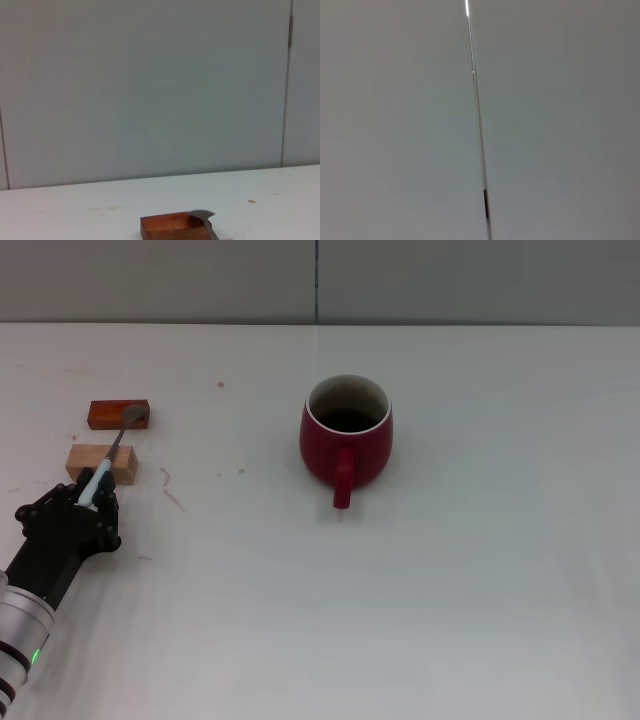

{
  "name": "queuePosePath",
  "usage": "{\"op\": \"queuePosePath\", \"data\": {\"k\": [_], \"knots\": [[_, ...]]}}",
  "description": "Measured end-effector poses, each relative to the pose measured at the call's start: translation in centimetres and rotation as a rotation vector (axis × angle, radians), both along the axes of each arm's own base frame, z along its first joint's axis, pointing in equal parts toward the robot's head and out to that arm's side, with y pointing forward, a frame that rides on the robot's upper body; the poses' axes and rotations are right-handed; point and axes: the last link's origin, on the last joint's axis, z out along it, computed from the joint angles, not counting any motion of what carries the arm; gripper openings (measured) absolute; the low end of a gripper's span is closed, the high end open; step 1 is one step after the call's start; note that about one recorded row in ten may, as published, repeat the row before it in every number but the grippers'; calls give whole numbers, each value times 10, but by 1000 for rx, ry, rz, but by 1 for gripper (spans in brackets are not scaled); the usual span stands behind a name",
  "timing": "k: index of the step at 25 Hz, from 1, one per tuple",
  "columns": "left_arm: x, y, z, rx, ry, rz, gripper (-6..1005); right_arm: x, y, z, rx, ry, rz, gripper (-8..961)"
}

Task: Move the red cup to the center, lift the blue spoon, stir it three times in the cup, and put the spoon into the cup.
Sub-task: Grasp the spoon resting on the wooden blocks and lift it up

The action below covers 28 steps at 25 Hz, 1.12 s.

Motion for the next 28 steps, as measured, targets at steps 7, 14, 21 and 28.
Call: {"op": "queuePosePath", "data": {"k": [7, 14, 21, 28], "knots": [[3, -1, 1, 9, -5, -22, 179, 0, 0, 0, -1, -1, 0, 826], [21, 3, 3, 4, -22, -117, 179, 0, 0, 0, -1, -1, 1, 825], [49, 18, 15, -53, 31, -199, 179, 0, 0, 0, 1, -2, 2, 825], [99, 41, 52, -138, 171, -239, 180, 1, -1, 1, -1, -4, -1, 825]]}}
